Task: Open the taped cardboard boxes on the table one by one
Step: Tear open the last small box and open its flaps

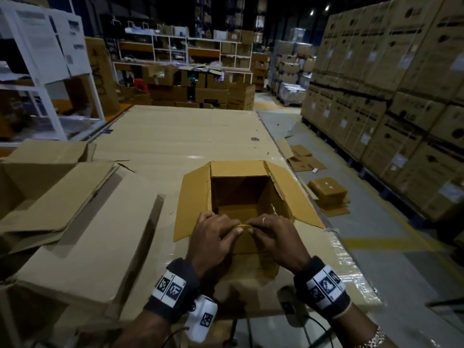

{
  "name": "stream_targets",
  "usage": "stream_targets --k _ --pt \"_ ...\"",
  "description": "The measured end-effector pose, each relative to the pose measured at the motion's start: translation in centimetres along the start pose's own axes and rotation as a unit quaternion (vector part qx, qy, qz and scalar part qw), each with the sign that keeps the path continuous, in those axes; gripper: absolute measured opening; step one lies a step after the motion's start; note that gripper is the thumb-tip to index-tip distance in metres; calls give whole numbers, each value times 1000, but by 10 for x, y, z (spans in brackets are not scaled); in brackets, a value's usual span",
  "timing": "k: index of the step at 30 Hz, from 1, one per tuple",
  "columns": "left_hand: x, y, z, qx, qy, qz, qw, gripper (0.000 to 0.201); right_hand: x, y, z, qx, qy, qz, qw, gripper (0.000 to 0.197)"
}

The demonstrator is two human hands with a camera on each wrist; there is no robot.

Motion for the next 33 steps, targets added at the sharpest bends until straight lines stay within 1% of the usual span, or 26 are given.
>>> stream_targets --k 2,4,8,12,15,17,20,23,25,27,28,29,31,32,33 --pt "0 -2 -3 -3 0 7 1000 22 0 1 -10 5 -12 10 1000 21" --pt "0 -5 -6 -14 6 -4 1000 22 -1 7 -24 -13 -23 24 999 21" --pt "0 -4 -5 -25 -1 -16 1000 26 -3 19 -39 -35 -74 41 996 25" --pt "2 -4 -1 -32 2 -34 999 33 -6 16 -36 -48 -43 43 997 20" --pt "3 -5 -1 -30 12 -31 999 36 -6 13 -34 -54 -14 38 998 18" --pt "2 -4 -1 -38 22 -25 999 33 -8 12 -34 -50 -18 27 998 18" --pt "0 -5 1 -39 28 -27 998 34 -9 11 -34 -44 -31 31 998 20" --pt "-2 -7 0 -36 26 -30 999 33 -10 9 -34 -44 -24 33 998 21" --pt "-1 -5 -3 -31 10 -35 999 37 -7 9 -38 -48 -17 49 997 29" --pt "0 -1 -5 -13 -17 -45 999 42 -2 13 -41 -69 -21 86 994 42" --pt "1 1 -6 -4 -26 -47 999 42 1 13 -43 -87 -25 99 991 44" --pt "1 4 -7 2 -30 -47 998 40 5 12 -45 -98 -25 108 989 40" --pt "2 9 -8 6 -29 -44 999 35 13 8 -50 -94 -16 113 989 18" --pt "2 10 -9 3 -28 -42 999 34 17 5 -53 -82 -9 111 990 13" --pt "4 11 -10 -1 -29 -38 999 36 22 0 -57 -63 1 108 992 15"
Point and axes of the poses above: each hand's wrist, its own x-axis towards the middle knuckle, its own z-axis out of the palm, y = z × x, the point moved 3 cm from there along x, towards the middle knuckle, and after that the axes turned 15 degrees about y, right-handed, at the moved point
